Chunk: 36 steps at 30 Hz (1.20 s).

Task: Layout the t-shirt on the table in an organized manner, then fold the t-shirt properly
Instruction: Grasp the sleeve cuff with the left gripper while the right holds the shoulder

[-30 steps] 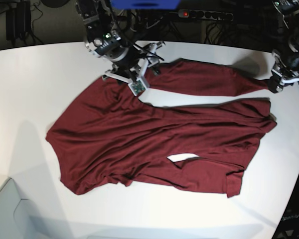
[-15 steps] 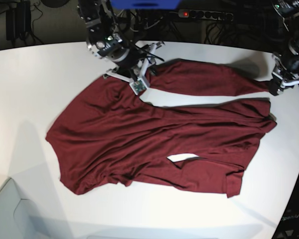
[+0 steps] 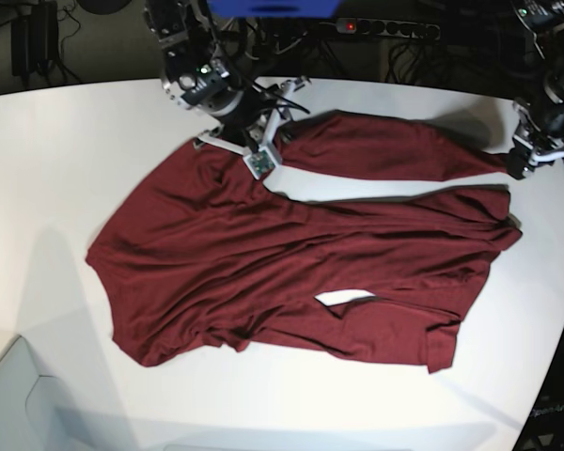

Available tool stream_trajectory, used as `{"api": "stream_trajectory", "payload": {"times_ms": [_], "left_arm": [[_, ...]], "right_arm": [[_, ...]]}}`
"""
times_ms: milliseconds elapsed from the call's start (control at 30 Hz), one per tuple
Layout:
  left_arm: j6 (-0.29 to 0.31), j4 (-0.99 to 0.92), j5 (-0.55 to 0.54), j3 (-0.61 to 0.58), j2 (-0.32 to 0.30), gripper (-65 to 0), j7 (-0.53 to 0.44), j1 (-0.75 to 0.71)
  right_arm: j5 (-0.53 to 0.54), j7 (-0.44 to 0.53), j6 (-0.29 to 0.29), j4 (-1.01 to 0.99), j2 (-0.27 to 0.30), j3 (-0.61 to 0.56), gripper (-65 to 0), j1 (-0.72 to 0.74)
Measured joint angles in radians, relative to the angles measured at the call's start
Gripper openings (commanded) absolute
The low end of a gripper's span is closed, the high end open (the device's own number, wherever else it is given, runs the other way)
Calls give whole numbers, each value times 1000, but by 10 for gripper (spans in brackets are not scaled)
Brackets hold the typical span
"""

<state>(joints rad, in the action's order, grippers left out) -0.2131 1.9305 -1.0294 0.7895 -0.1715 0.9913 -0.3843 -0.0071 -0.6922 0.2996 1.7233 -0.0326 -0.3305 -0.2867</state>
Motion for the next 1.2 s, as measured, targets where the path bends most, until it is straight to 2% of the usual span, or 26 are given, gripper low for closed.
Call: {"api": "stream_trajectory", "payload": {"times_ms": [200, 367, 567, 833, 967, 1200], "left_arm": [[0, 0, 0, 0, 0, -650, 0, 0], [0, 0, 0, 0, 0, -650, 0, 0], [0, 0, 0, 0, 0, -650, 0, 0], [0, 0, 0, 0, 0, -650, 0, 0], [0, 0, 0, 0, 0, -650, 0, 0], [0, 0, 0, 1, 0, -650, 0, 0]], "right_arm": [[0, 0, 0, 0, 2, 0, -394, -6], [0, 0, 0, 0, 2, 0, -385, -13], [-1, 4, 0, -2, 19, 2, -498, -11], [0, 5, 0, -2, 19, 0, -573, -11], [0, 6, 0, -1, 19, 0, -640, -19], [0, 0, 0, 5, 19, 0, -650, -25]]}}
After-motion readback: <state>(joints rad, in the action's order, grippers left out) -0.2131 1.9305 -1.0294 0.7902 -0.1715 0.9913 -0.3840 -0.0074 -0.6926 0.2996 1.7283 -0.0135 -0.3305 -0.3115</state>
